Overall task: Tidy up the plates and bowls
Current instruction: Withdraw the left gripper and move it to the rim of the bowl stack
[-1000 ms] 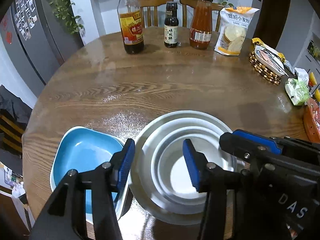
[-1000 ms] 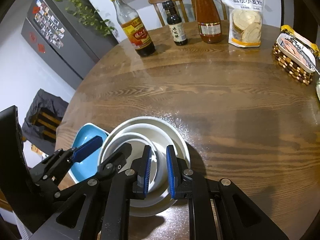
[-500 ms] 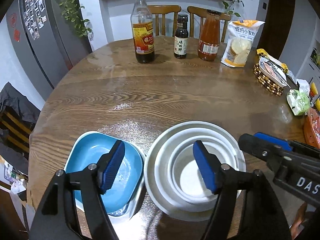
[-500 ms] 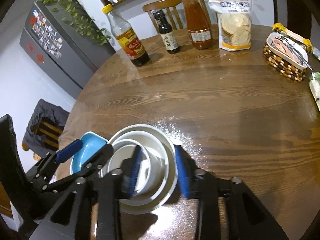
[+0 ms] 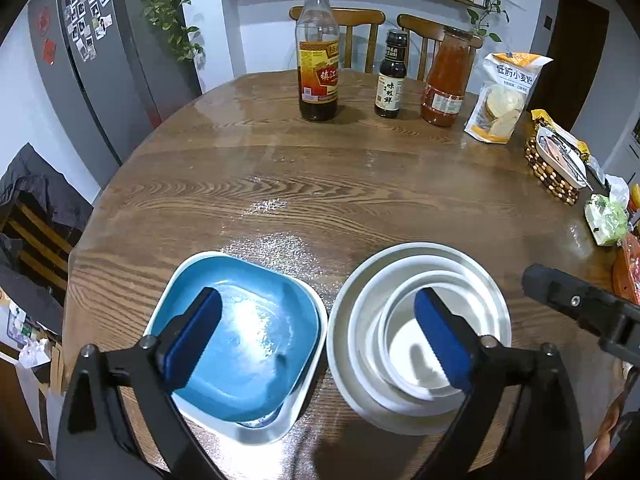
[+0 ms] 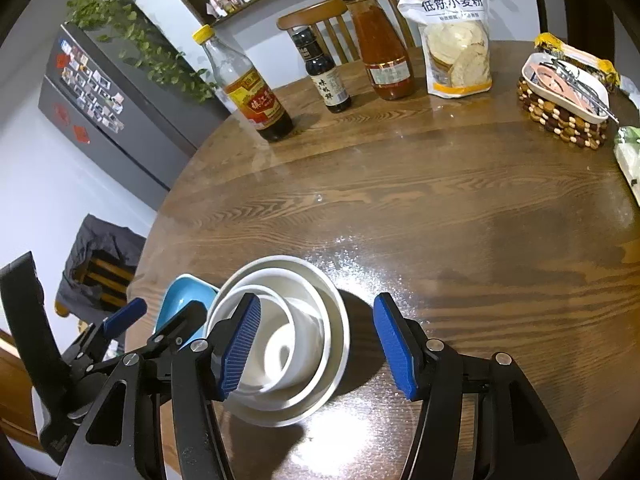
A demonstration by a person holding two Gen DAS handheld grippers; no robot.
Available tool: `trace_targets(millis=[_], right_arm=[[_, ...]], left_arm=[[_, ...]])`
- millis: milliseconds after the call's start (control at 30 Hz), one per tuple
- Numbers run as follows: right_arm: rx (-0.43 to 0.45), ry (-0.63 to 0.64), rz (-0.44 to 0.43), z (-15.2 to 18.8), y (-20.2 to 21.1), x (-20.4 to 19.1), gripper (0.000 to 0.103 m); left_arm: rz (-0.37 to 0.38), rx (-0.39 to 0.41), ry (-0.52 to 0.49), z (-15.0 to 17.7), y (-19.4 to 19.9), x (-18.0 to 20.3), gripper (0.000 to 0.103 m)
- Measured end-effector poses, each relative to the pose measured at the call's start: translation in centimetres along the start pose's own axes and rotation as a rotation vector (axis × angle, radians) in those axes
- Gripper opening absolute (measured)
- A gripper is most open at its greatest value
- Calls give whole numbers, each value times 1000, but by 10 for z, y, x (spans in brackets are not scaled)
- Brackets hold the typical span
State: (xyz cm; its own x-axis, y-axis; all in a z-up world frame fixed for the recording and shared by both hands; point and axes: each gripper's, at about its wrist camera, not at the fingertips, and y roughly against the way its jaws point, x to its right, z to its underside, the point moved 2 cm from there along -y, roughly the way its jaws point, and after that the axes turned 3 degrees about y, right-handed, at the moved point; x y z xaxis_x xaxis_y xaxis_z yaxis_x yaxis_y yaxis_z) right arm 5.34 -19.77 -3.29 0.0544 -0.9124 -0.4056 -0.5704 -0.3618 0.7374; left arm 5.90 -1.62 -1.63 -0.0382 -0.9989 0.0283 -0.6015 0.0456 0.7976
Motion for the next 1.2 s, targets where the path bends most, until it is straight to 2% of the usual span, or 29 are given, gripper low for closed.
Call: trace_targets(millis=[200,267,467,633,733,800,900,1033,1167,1200], right_arm=[[-21,-28,-8,2,2,11,65],[-33,-47,-22,5,2,17,74],[-63,-114,-66,16,-2,35,74],[-81,-160,-89,22,-7,42,74],[-86,-165,-111,25,-8,40,74],[-87,-169,-121,26,-9,38,74],[-79,-170,-128,28,-9,36,74],[-64,-184,-127,30,-9,37,74],[-48,-217,-116,35,-9,43,74],[-47,-223,-118,37,-9,43,74]], left_arm=[[56,-72,45,1,-3,-21,102],[105,-102,82,2,-3,-33,102],[233,-164,195,6,-2,-62,101],[332,-208,276,7,-2,-71,100],[372,-225,293,7,0,-73,91],[398,-236,296,7,0,-72,81],[438,-260,297,6,-3,-70,80],[435,-271,274,4,-11,-66,77],[404,-279,248,5,-17,-66,60],[393,-277,235,5,-19,-65,59]])
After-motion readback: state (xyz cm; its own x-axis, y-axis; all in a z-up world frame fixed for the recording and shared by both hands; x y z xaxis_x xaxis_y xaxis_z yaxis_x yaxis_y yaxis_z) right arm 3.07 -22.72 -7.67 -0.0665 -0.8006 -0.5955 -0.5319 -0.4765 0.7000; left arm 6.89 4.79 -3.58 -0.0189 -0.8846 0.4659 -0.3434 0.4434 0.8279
